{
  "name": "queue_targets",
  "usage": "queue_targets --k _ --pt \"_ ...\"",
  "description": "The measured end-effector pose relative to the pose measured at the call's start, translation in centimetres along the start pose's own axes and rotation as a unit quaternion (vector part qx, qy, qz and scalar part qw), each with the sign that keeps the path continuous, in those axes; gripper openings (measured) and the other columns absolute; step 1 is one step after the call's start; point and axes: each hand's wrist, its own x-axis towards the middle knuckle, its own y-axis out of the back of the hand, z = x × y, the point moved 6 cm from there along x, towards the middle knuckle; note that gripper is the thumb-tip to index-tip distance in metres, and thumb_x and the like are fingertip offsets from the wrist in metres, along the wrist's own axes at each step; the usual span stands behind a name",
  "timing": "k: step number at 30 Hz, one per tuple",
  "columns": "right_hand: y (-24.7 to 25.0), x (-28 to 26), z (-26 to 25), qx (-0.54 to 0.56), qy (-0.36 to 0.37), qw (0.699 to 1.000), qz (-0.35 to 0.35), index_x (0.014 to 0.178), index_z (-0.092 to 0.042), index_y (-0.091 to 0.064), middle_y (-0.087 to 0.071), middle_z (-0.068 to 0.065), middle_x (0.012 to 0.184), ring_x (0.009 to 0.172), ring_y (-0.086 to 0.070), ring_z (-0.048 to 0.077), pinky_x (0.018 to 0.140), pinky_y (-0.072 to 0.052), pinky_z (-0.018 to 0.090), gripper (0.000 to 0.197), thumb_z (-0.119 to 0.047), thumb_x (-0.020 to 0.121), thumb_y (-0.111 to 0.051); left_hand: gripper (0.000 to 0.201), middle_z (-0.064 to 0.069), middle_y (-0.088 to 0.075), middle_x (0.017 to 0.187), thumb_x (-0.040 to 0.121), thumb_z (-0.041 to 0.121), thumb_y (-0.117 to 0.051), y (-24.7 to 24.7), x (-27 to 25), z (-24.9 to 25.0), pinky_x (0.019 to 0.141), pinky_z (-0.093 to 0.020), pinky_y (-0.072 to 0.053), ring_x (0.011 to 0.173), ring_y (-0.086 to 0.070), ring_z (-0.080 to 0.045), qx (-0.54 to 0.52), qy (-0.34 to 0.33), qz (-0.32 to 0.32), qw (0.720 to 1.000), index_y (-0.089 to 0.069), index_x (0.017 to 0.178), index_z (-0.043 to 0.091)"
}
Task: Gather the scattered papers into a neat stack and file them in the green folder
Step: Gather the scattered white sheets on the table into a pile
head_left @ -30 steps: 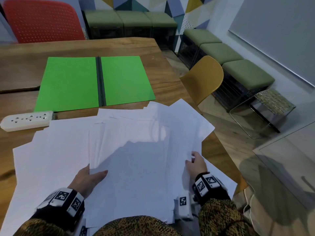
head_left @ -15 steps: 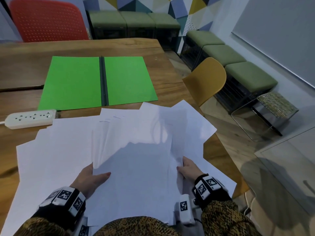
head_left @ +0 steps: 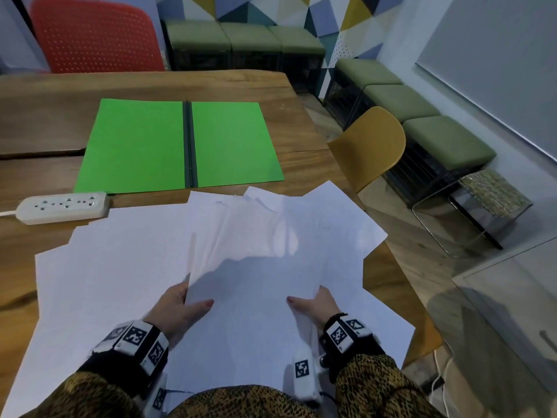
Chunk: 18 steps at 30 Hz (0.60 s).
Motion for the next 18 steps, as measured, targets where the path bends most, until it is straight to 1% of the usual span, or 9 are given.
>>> queue_targets --k 2,4,5,7,9,11,13,16,18 --pt "0.4 0.1 0.6 -0.006 -0.007 1.000 0.018 0.121 0.003 -0.043 -0.057 0.017 0.118 0.118 -0.052 0.034 0.101 -0.043 0.042 0.062 -0.019 0.073 -0.076 0.050 -0.006 -0.071 0.111 0.071 0.027 -0.070 1.8 -0.6 1.1 0.084 -0.039 -0.052 0.105 -0.064 -0.035 0.147 -0.078 0.088 0.982 -0.060 0.119 0.018" --pt "0.5 -0.1 1.0 0.027 -0.009 0.999 0.024 0.111 0.002 -0.049 -0.062 0.012 0.102 0.106 -0.057 0.032 0.093 -0.046 0.038 0.055 -0.019 0.070 -0.079 0.071 -0.016 -0.050 0.139 0.075 0.050 -0.057 4.7 -1.3 1.6 0.103 -0.047 -0.037 0.128 -0.045 -0.037 0.365 -0.088 0.220 0.900 -0.044 0.137 0.019" --pt "0.6 0.0 1.1 0.042 -0.009 0.999 0.024 0.112 0.002 -0.052 -0.064 0.012 0.101 0.102 -0.059 0.031 0.091 -0.047 0.038 0.066 -0.025 0.061 -0.084 0.078 -0.018 -0.032 0.151 0.078 0.058 -0.049 6.0 -1.6 1.1 0.110 -0.050 -0.025 0.138 -0.028 -0.039 0.428 -0.026 0.261 0.865 -0.028 0.145 0.022" --pt "0.6 0.3 1.6 0.078 -0.013 0.997 0.027 0.118 0.004 -0.052 -0.064 0.017 0.110 0.103 -0.061 0.032 0.090 -0.048 0.039 0.083 -0.030 0.051 -0.088 0.083 -0.017 -0.001 0.159 0.083 0.064 -0.038 7.8 -2.5 -0.5 0.114 -0.055 -0.007 0.145 0.002 -0.040 0.441 0.120 0.296 0.838 -0.002 0.149 0.028" --pt "0.5 0.9 2.3 0.090 -0.022 0.995 0.028 0.120 0.004 -0.050 -0.062 0.019 0.116 0.107 -0.059 0.033 0.092 -0.047 0.041 0.085 -0.031 0.054 -0.088 0.084 -0.016 0.009 0.159 0.083 0.067 -0.031 7.9 -2.9 -1.3 0.114 -0.057 -0.002 0.144 0.010 -0.042 0.444 0.170 0.297 0.828 0.006 0.149 0.029" --pt "0.6 1.9 3.1 0.100 -0.011 0.995 0.023 0.120 0.004 -0.050 -0.062 0.020 0.118 0.107 -0.060 0.034 0.095 -0.048 0.046 0.113 -0.048 0.030 -0.092 0.083 -0.016 0.012 0.158 0.084 0.068 -0.027 6.9 -2.5 -1.2 0.114 -0.056 -0.004 0.144 0.009 -0.041 0.464 0.164 0.263 0.830 0.010 0.148 0.031" --pt "0.5 2.0 3.0 0.117 0.004 0.993 0.007 0.117 0.011 -0.052 -0.064 0.024 0.113 0.103 -0.063 0.036 0.088 -0.053 0.042 0.125 -0.052 0.017 -0.091 0.081 -0.014 0.011 0.159 0.085 0.064 -0.031 5.6 -2.1 -0.5 0.115 -0.053 -0.007 0.145 0.005 -0.038 0.441 0.132 0.238 0.855 0.010 0.147 0.032" --pt "0.4 1.1 2.0 0.111 0.018 0.994 -0.020 0.113 0.015 -0.054 -0.066 0.022 0.103 0.090 -0.066 0.032 0.067 -0.056 0.029 0.102 -0.038 0.035 -0.093 0.080 -0.016 0.002 0.159 0.087 0.051 -0.047 5.7 -2.3 1.5 0.115 -0.050 -0.015 0.145 -0.011 -0.036 0.314 0.071 0.280 0.904 -0.004 0.150 0.027" --pt "0.6 1.5 2.0 0.073 0.029 0.997 -0.017 0.114 0.012 -0.053 -0.065 0.023 0.109 0.099 -0.064 0.034 0.076 -0.052 0.033 0.106 -0.041 0.031 -0.091 0.078 -0.022 -0.017 0.154 0.087 0.041 -0.054 7.0 -2.3 2.3 0.112 -0.048 -0.023 0.140 -0.024 -0.039 0.243 0.060 0.306 0.918 -0.013 0.149 0.017"
